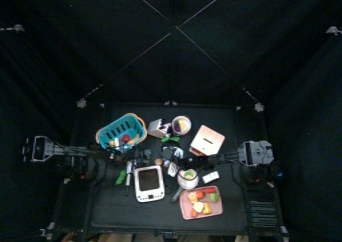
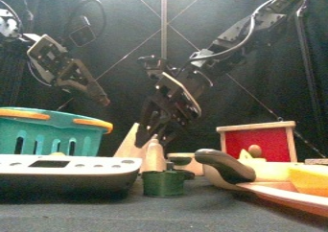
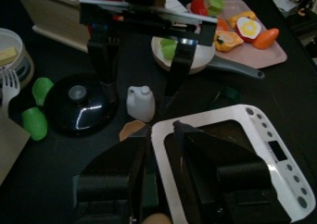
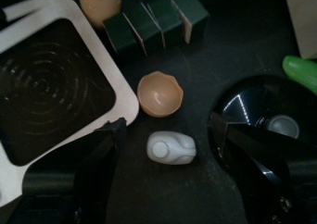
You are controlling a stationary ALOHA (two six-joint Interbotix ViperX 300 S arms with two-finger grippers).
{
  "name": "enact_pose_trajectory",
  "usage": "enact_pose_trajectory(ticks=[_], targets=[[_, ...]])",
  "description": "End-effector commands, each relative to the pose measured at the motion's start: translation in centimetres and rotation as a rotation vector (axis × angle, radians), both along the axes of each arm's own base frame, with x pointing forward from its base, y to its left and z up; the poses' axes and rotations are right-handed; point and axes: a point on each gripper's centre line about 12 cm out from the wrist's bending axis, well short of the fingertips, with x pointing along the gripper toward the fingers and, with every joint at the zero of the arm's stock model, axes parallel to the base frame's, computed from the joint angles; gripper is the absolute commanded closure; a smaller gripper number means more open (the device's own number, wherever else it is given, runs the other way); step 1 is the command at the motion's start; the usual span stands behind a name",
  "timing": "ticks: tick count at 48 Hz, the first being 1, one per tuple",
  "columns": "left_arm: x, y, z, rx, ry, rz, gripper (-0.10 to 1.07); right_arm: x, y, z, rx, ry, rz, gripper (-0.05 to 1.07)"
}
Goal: Grab drawer handle
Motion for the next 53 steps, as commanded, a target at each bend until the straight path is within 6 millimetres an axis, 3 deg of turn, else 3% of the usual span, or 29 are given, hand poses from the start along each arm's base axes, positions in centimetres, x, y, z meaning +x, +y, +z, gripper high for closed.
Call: enact_pose_trajectory(ticks=[1,9,15,24,32,40,53], targets=[[0.3,0.1,0.6,-0.001,-0.022,0.002,0.27,0.2,-0.1,4.6,-0.005,-0.109,0.000,0.01],[1.0,0.2,1.6,-0.008,-0.051,0.007,0.27,-1.3,-0.3,7.8,-0.021,-0.166,-0.019,0.01],[2.2,0.4,2.8,-0.108,-0.090,0.071,0.27,-3.3,-0.8,9.8,-0.028,-0.189,-0.055,0.01],[4.5,1.4,2.8,-0.277,-0.100,0.207,0.27,-6.9,-1.4,10.5,-0.048,-0.178,-0.101,0.02],[7.5,1.9,2.1,-0.315,-0.074,0.240,0.25,-9.7,-2.3,11.3,-0.055,-0.183,-0.159,0.05],[10.1,2.5,2.7,-0.356,-0.099,0.269,0.17,-12.2,-3.1,11.8,-0.054,-0.200,-0.200,0.19],[14.6,3.6,2.3,-0.451,-0.119,0.344,-0.02,-17.2,-6.2,10.3,-0.031,-0.177,-0.356,0.56]])
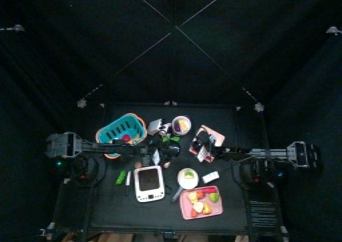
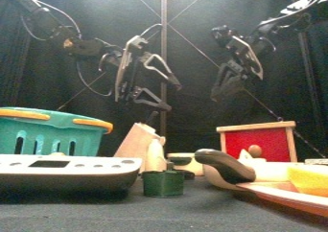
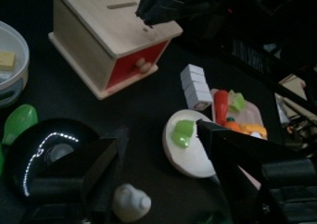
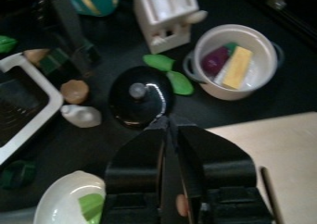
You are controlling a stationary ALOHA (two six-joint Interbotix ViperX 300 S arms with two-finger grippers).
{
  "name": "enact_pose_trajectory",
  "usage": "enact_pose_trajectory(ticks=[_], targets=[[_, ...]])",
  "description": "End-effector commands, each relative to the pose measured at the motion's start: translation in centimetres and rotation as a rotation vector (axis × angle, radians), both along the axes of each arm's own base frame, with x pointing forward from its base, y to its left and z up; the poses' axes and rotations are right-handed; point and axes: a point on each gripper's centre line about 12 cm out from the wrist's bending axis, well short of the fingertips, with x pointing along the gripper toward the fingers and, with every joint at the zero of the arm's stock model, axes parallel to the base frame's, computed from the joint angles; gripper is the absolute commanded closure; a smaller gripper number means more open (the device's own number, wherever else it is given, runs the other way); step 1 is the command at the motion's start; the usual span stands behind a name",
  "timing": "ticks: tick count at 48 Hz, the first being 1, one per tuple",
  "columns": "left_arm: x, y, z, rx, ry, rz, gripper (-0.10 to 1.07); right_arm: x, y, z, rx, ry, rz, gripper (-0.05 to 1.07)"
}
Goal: Grab drawer handle
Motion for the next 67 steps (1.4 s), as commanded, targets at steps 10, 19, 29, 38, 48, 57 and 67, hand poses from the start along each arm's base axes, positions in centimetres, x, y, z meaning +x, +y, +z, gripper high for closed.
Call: enact_pose_trajectory(ticks=[10,19,29,38,48,57,67], targets=[[5.8,1.7,0.8,-0.120,-0.019,0.110,-0.03,-4.5,-3.2,-0.2,0.058,-0.049,-0.185,0.75],[8.6,2.4,-0.4,-0.174,0.102,0.161,-0.03,-5.6,-3.6,-1.4,0.065,-0.018,-0.214,0.78],[11.2,2.6,-1.0,-0.210,0.159,0.181,-0.03,-6.5,-4.0,-2.3,0.071,0.008,-0.247,0.78],[13.0,2.0,-2.4,-0.235,0.158,0.177,-0.03,-7.4,-4.3,-3.4,0.082,0.034,-0.275,0.78],[14.1,1.7,-3.6,-0.268,0.153,0.184,-0.03,-8.3,-4.2,-4.3,0.109,0.050,-0.304,0.78],[14.7,1.7,-3.5,-0.269,0.134,0.182,-0.03,-8.8,-4.0,-5.0,0.122,0.066,-0.311,0.78],[15.8,1.5,-3.5,-0.267,0.118,0.174,-0.03,-9.3,-4.1,-5.5,0.128,0.084,-0.332,0.78]])
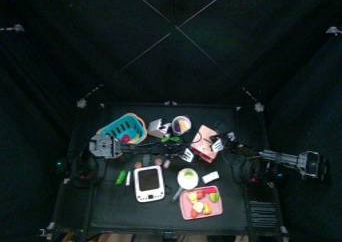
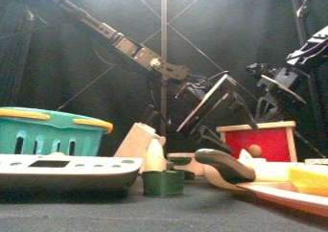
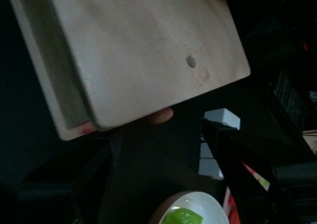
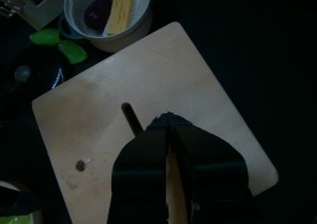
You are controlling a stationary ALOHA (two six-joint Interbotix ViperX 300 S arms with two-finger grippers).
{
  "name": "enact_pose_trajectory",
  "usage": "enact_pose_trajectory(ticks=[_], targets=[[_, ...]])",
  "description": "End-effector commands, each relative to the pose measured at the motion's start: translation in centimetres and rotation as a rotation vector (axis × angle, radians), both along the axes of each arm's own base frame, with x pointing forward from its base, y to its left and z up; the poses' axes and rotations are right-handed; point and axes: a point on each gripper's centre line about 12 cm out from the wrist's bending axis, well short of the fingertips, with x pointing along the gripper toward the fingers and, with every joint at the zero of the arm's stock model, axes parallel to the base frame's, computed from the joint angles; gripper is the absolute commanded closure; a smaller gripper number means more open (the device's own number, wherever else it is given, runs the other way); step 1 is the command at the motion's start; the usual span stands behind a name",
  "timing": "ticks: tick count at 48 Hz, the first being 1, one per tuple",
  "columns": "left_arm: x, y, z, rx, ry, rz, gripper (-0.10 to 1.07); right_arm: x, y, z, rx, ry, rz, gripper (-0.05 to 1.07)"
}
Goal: Grab drawer handle
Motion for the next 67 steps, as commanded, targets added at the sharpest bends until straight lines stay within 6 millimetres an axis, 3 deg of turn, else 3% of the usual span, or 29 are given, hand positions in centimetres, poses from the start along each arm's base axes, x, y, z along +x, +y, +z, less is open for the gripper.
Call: enact_pose_trajectory(ticks=[1,41,58,67], targets=[[1.1,0.1,2.0,0.006,-0.060,0.000,-0.03,-0.2,-0.2,-0.3,0.007,0.014,-0.019,0.78],[2.6,0.7,0.0,-0.099,-0.062,0.069,-0.01,-0.3,0.0,-0.6,0.021,0.014,-0.017,0.78],[2.9,0.7,-0.4,-0.145,-0.065,0.097,0.22,-0.2,0.4,-0.9,0.024,0.019,0.000,0.78],[3.3,0.8,-0.4,-0.155,-0.074,0.102,0.24,-0.2,0.6,-1.1,0.028,0.022,0.010,0.78]])
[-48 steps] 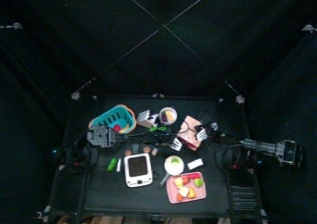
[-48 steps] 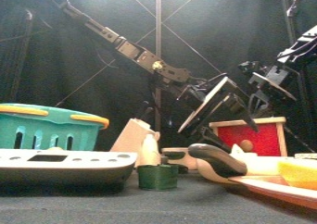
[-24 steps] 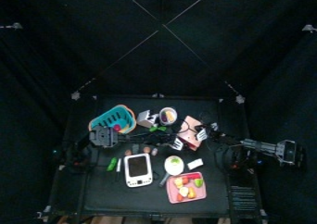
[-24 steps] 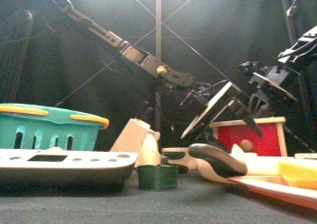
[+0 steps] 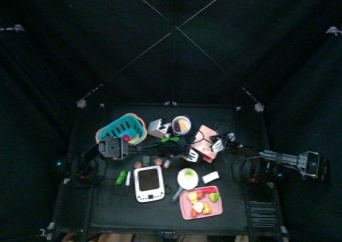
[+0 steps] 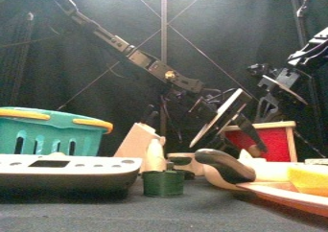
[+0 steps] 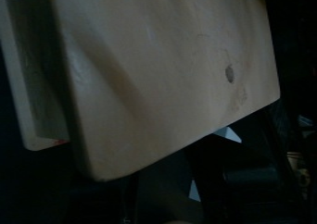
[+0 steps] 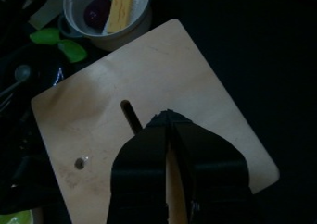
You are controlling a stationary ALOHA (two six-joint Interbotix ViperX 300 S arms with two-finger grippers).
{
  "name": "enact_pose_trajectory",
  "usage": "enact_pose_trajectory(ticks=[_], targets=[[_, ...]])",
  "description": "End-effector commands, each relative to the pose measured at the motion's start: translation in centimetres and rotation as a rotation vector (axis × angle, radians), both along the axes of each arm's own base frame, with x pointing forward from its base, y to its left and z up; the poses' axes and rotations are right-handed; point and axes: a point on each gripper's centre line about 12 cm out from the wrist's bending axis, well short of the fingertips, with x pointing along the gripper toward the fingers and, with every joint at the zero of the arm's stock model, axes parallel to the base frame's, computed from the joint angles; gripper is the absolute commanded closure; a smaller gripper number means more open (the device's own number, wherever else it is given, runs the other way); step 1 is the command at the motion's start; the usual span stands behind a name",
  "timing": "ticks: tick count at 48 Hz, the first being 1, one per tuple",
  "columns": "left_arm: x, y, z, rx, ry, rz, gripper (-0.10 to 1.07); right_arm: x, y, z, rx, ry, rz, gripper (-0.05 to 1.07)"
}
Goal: Grab drawer handle
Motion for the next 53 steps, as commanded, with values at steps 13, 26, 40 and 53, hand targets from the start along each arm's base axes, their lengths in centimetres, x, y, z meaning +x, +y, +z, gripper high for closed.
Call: enact_pose_trajectory(ticks=[13,26,40,53], targets=[[0.79,0.30,2.37,0.002,-0.060,0.008,0.31,-0.19,0.38,-0.95,0.025,0.026,0.002,0.78],[0.45,0.02,2.18,-0.004,-0.036,0.001,0.45,-0.13,0.45,-0.99,0.027,0.025,0.005,0.78],[0.16,-0.38,2.78,0.002,-0.040,-0.008,0.45,-0.13,0.45,-0.99,0.027,0.025,0.005,0.78],[0.17,-0.38,2.24,-0.002,-0.032,-0.007,0.45,-0.14,0.45,-0.95,0.025,0.025,0.006,0.78]])
